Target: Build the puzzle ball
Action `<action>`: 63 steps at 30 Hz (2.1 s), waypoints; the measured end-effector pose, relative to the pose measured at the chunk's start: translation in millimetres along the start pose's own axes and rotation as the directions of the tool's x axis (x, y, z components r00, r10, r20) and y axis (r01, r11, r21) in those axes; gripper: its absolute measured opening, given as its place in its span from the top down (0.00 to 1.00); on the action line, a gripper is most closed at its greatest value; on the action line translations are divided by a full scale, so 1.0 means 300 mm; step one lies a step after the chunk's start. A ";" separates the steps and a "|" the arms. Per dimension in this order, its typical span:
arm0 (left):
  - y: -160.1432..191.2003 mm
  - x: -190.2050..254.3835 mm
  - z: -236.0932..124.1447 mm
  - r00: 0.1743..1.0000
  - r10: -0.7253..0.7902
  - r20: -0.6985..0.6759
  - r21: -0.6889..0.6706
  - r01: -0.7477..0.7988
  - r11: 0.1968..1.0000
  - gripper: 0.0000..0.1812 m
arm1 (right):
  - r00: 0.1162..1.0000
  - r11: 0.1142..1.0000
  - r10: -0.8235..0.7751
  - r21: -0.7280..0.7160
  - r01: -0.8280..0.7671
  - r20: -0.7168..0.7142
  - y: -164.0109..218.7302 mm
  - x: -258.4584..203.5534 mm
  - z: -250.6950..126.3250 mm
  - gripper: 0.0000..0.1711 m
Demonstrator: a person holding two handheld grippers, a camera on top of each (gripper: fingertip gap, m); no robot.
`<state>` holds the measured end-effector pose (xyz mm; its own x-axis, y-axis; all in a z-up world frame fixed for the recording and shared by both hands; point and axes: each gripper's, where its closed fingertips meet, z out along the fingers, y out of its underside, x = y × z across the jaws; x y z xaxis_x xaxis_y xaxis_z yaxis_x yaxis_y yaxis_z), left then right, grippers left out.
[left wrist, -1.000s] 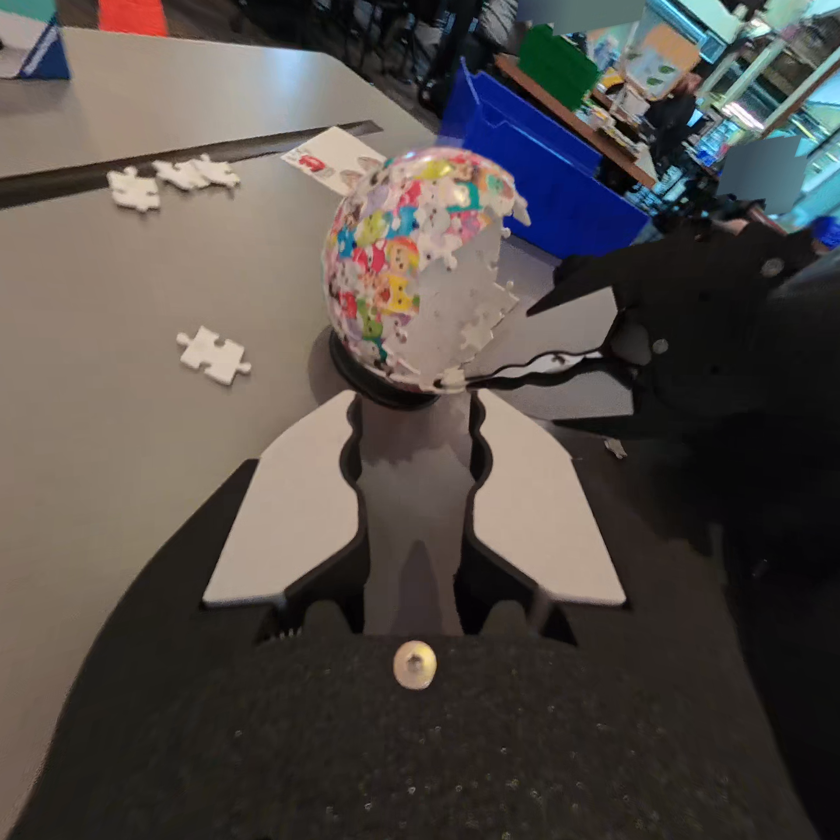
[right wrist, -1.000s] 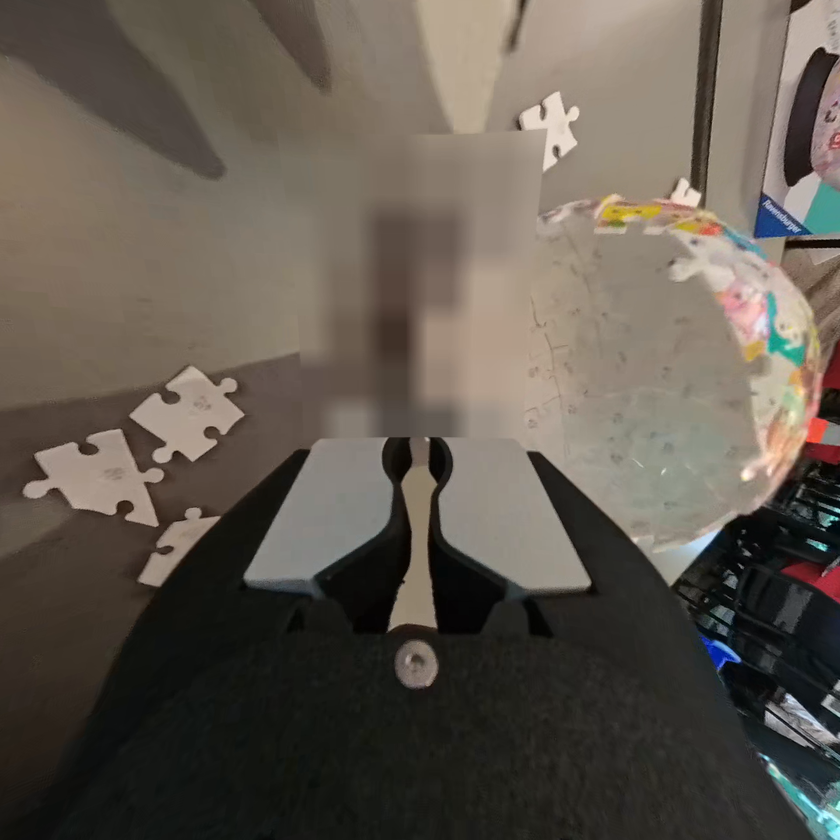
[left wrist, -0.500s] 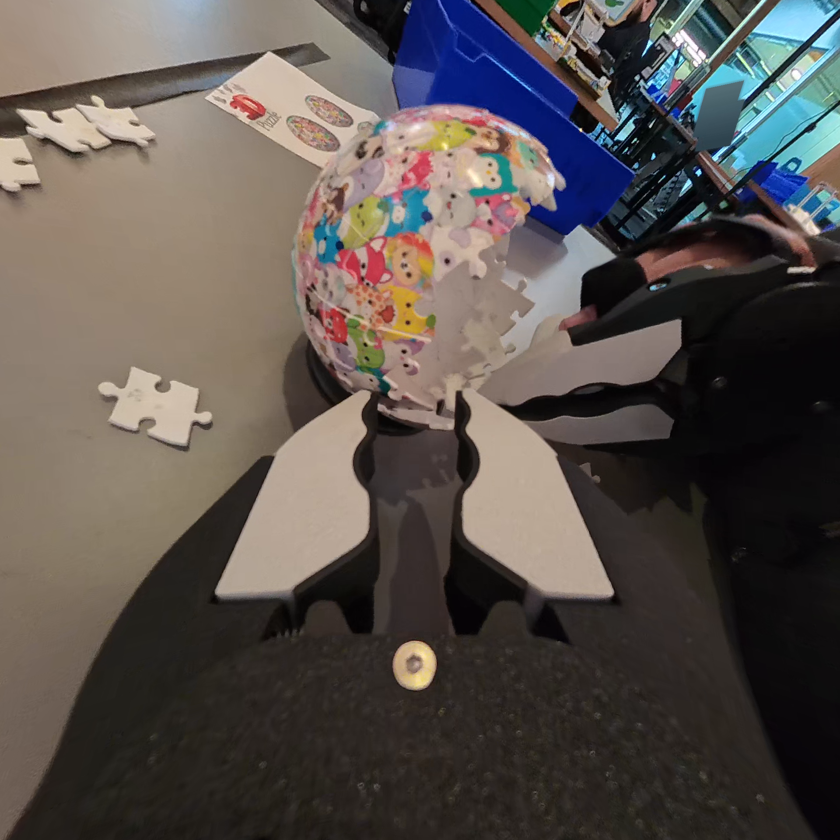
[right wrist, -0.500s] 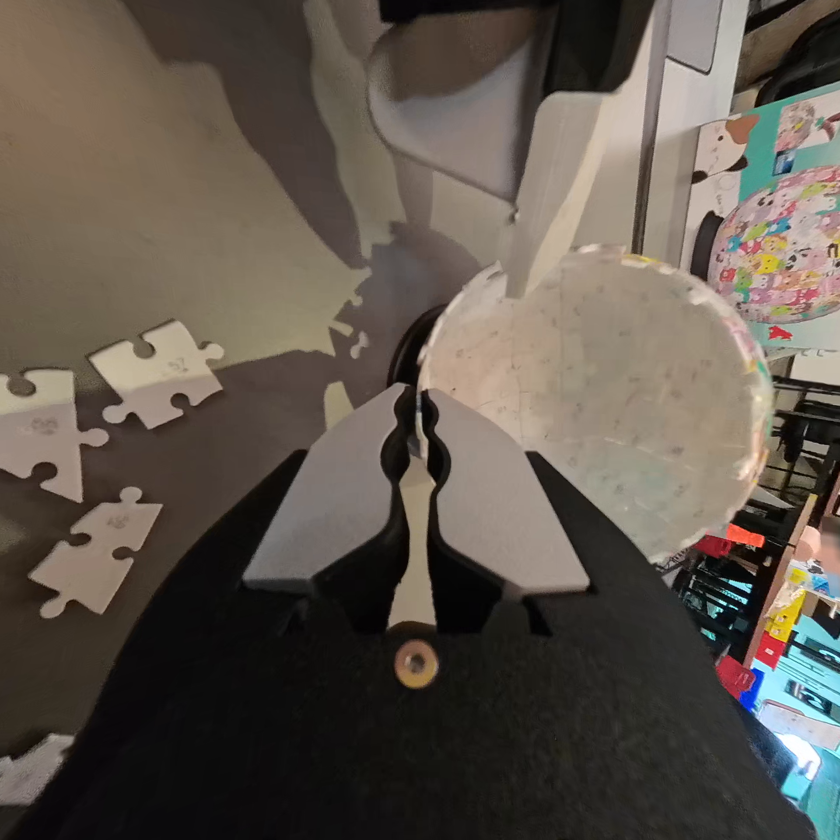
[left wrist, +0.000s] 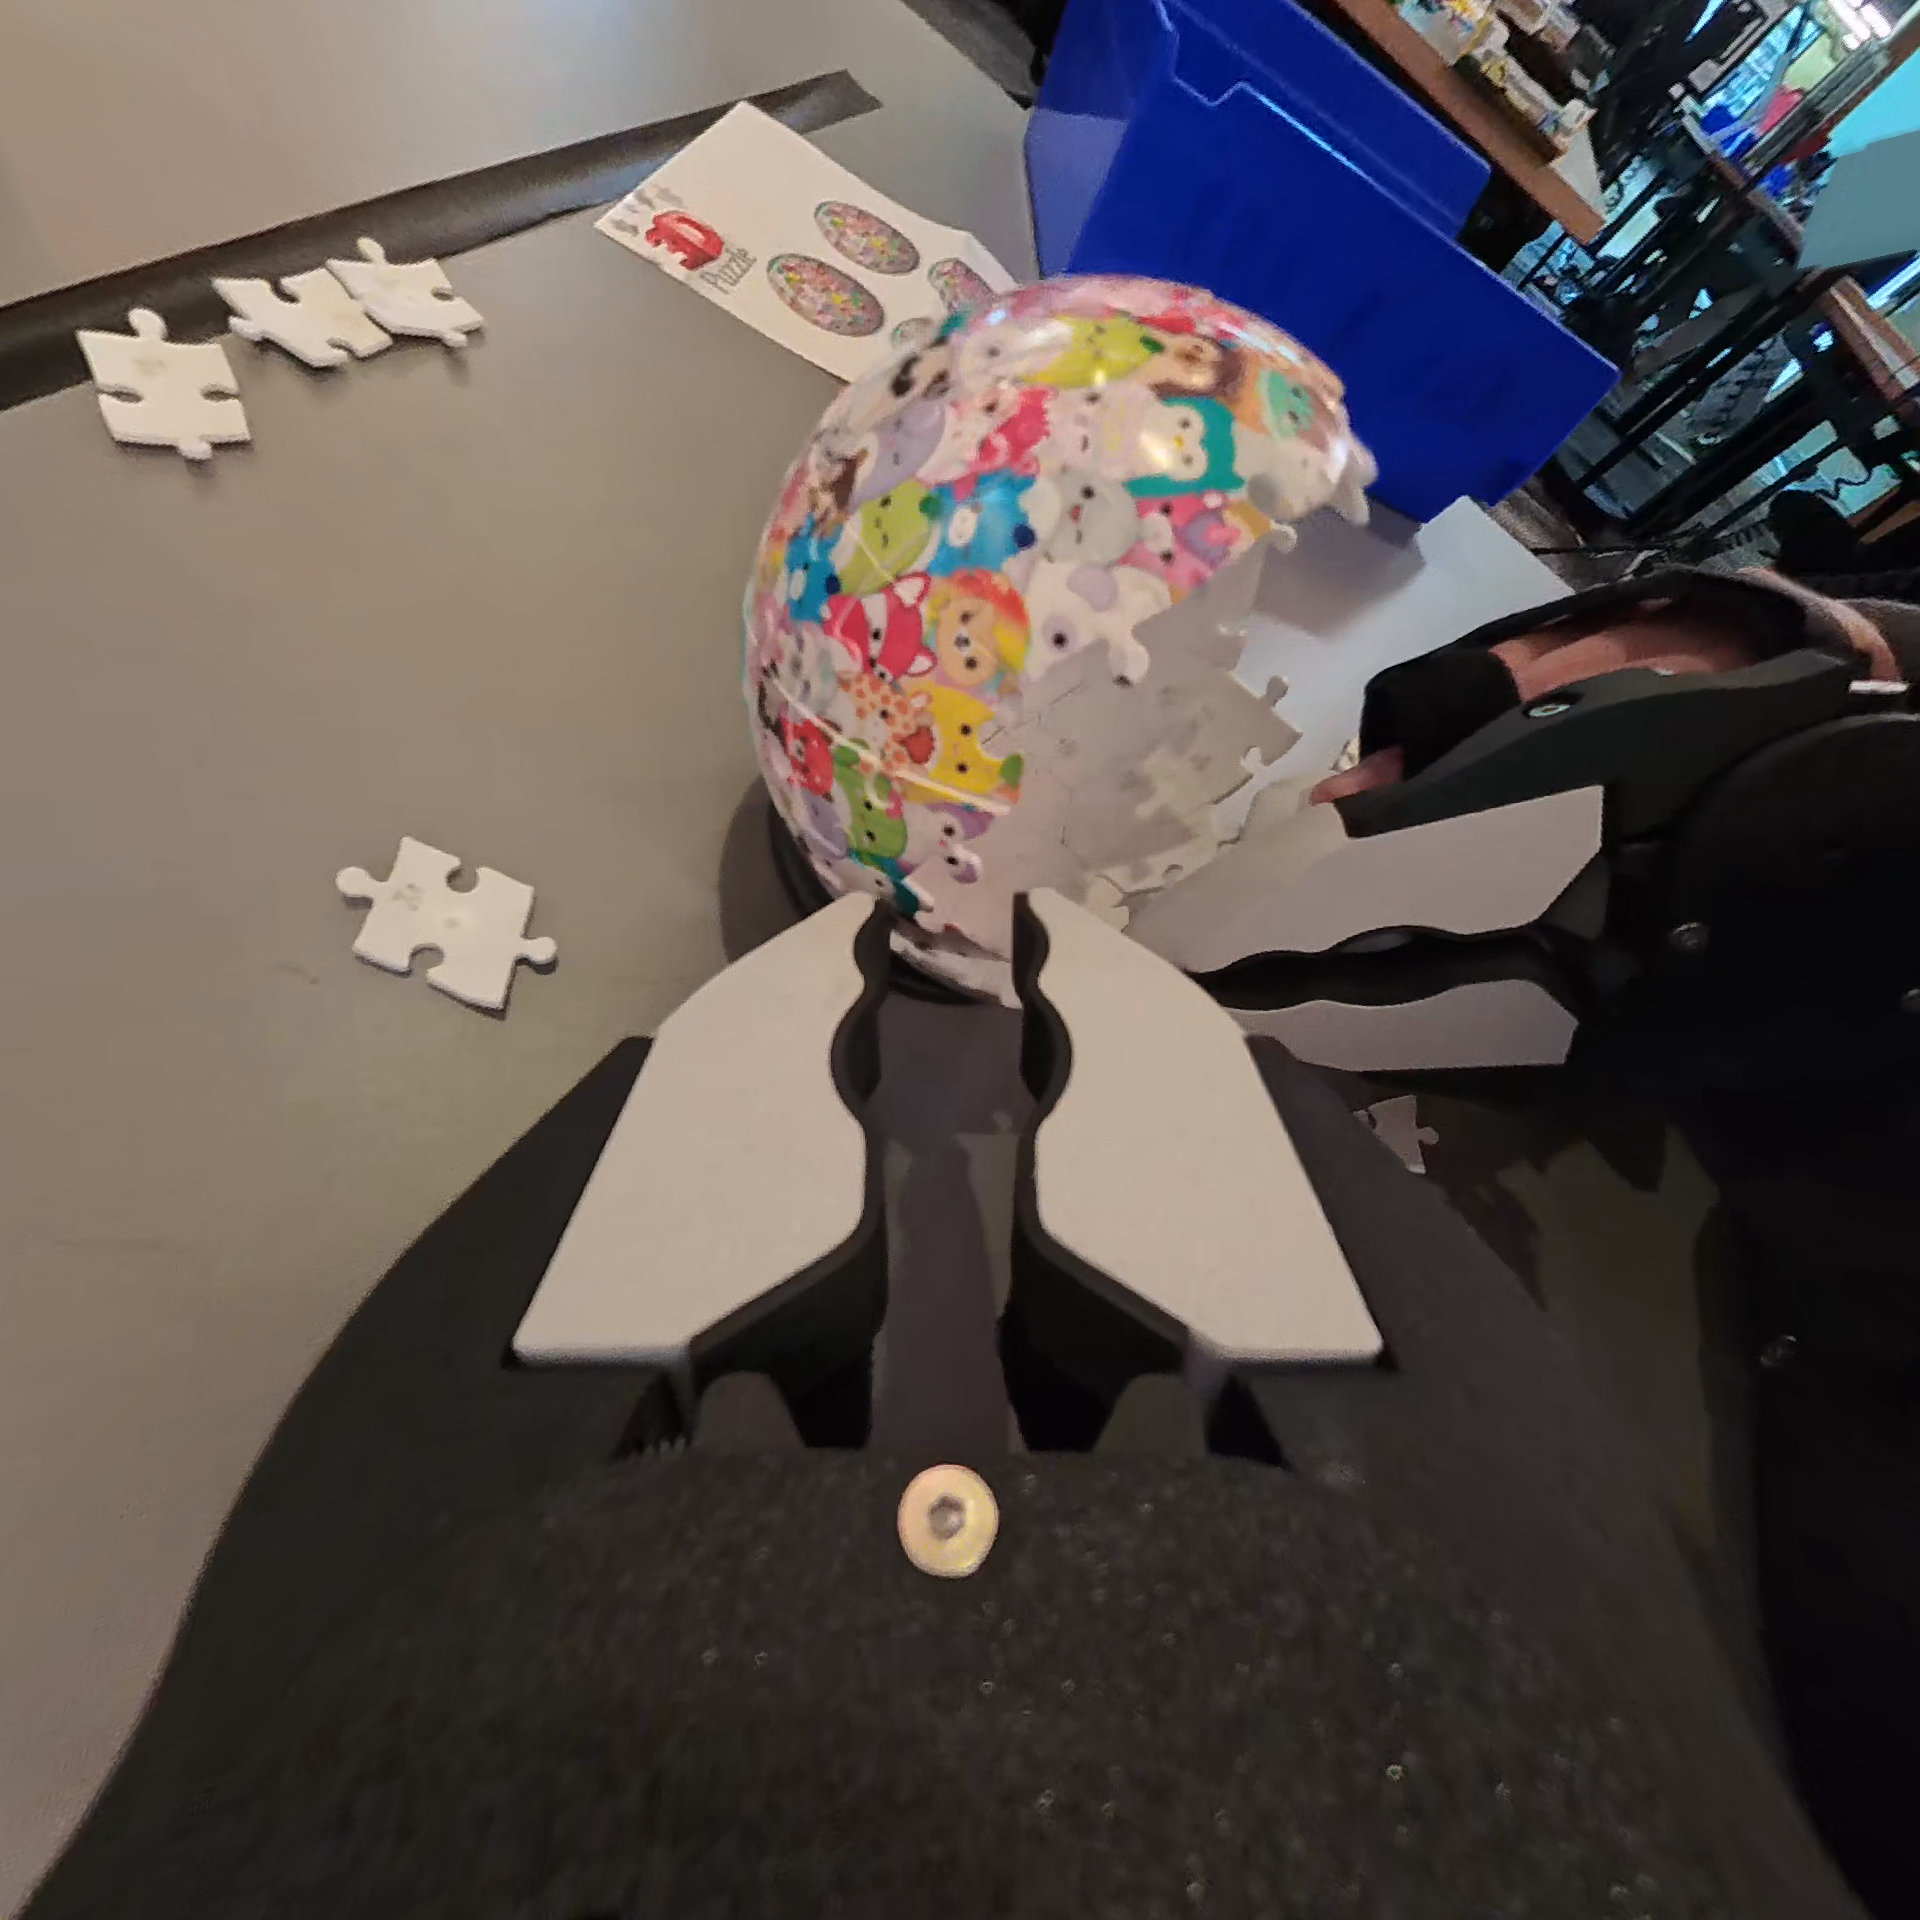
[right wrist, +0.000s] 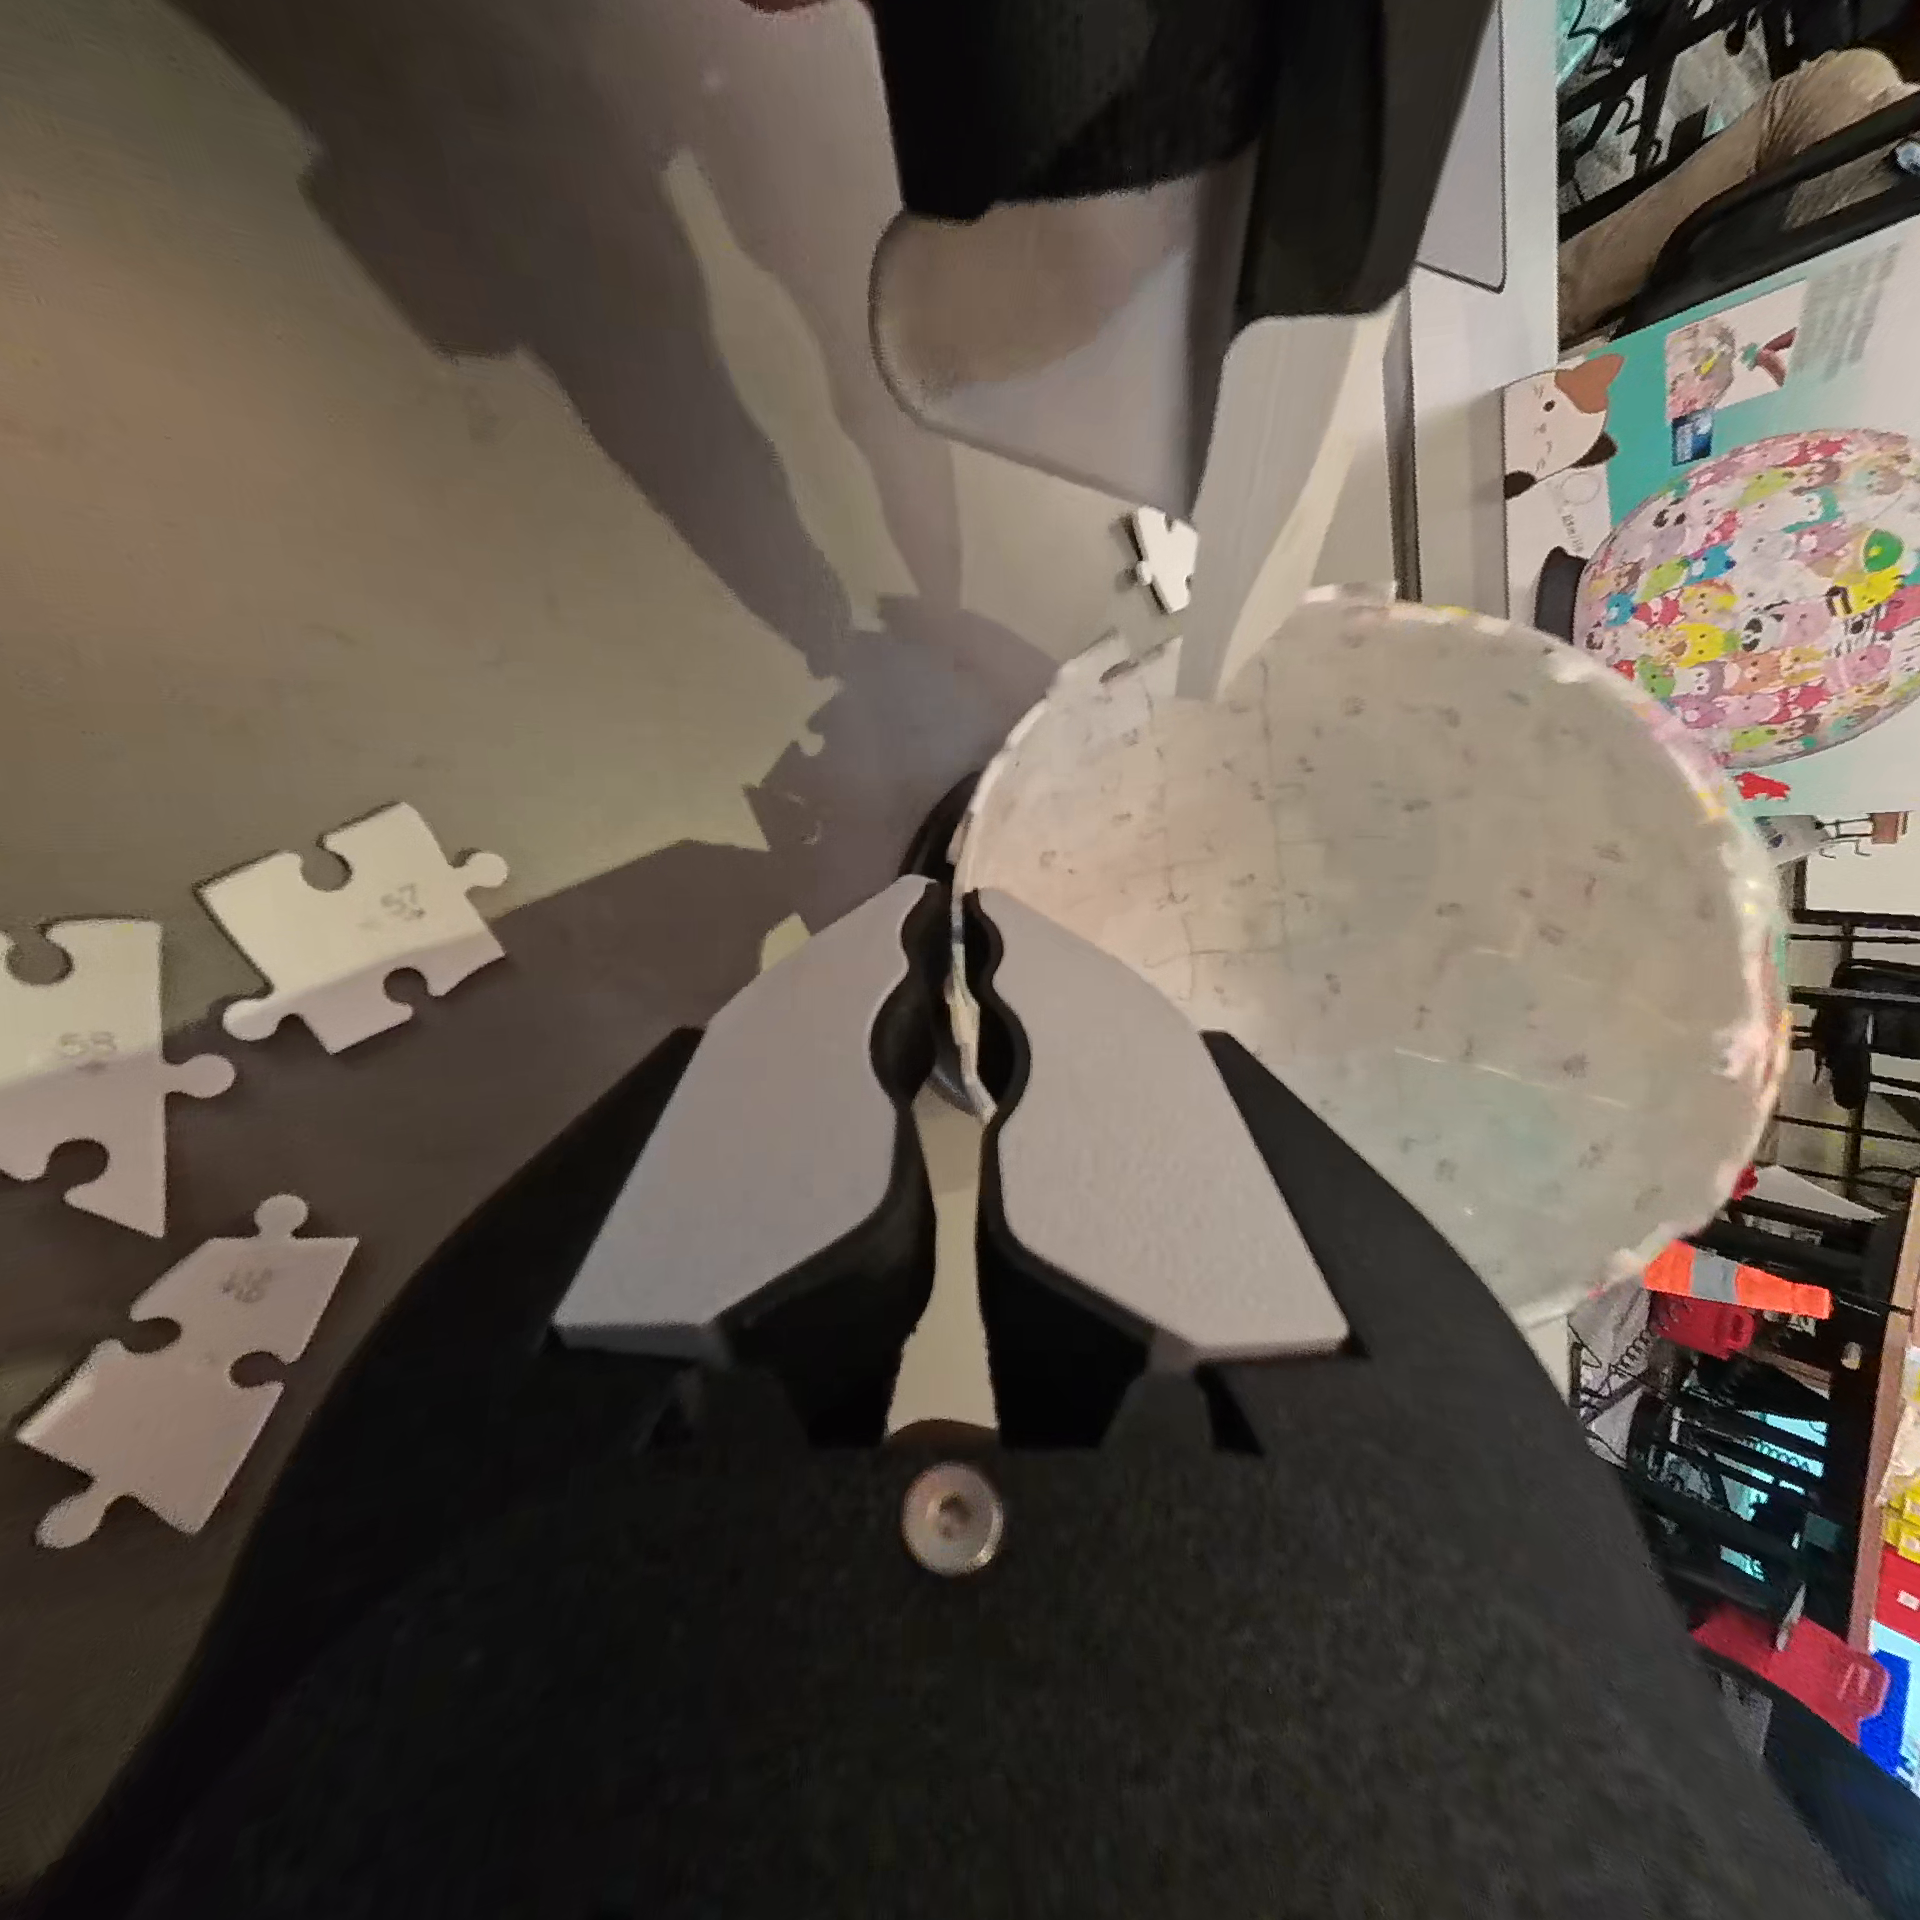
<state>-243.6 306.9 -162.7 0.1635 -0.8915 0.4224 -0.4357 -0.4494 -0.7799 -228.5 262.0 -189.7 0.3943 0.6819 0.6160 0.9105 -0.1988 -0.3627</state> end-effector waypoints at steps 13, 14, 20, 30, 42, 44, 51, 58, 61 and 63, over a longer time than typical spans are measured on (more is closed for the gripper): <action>0.014 0.014 -0.004 0.984 0.002 0.176 0.079 -0.016 0.997 0.94 | 0.999 0.998 -0.029 0.050 0.031 -0.029 0.026 -0.009 -0.027 0.99; 0.015 0.015 -0.005 0.983 0.004 0.183 0.077 -0.019 0.997 0.94 | 0.999 0.998 -0.038 0.058 0.039 -0.034 0.026 -0.010 -0.030 0.99; 0.013 0.019 -0.001 0.979 0.011 0.203 0.065 -0.024 0.998 0.94 | 0.999 0.998 -0.018 0.055 0.019 -0.028 0.031 -0.010 -0.029 0.99; -0.007 0.047 -0.018 0.980 0.006 0.200 0.093 -0.025 0.995 0.84 | 0.984 0.985 -0.008 0.170 0.038 -0.178 -0.012 0.060 -0.138 0.99; -0.077 -0.007 -0.130 0.992 -0.033 0.122 0.028 0.030 0.999 0.55 | 0.996 0.991 0.053 0.131 -0.043 -0.077 0.420 0.068 -0.208 0.99; -0.042 -0.019 -0.133 0.989 -0.030 0.148 0.000 0.031 1.000 0.55 | 0.996 0.993 -0.062 0.098 0.068 -0.058 0.437 0.012 -0.174 0.99; 0.007 0.052 -0.088 0.992 -0.084 0.091 0.057 0.079 0.995 0.56 | 0.987 0.983 -0.159 0.092 0.156 0.020 0.389 -0.109 -0.161 0.96; -0.107 0.110 -0.072 0.978 -0.187 -0.095 0.072 0.194 0.978 0.55 | 0.947 0.942 0.249 0.175 -0.285 0.202 0.322 -0.057 -0.234 0.59; -0.109 0.100 -0.043 0.976 -0.192 -0.098 -0.038 0.189 0.981 0.50 | 0.785 0.832 0.450 0.119 -0.541 0.426 0.294 -0.018 -0.190 0.47; -0.090 0.104 -0.014 0.976 -0.194 -0.100 -0.122 0.182 0.976 0.48 | 0.693 0.798 0.471 0.072 -0.598 0.546 0.275 0.001 -0.153 0.48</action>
<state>-230.4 291.5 -126.5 0.1558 -0.7769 0.6100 -0.5036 -0.5937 -0.6276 -147.5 213.6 -187.5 0.6338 0.7633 -0.1250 0.4814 -0.5158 -0.7087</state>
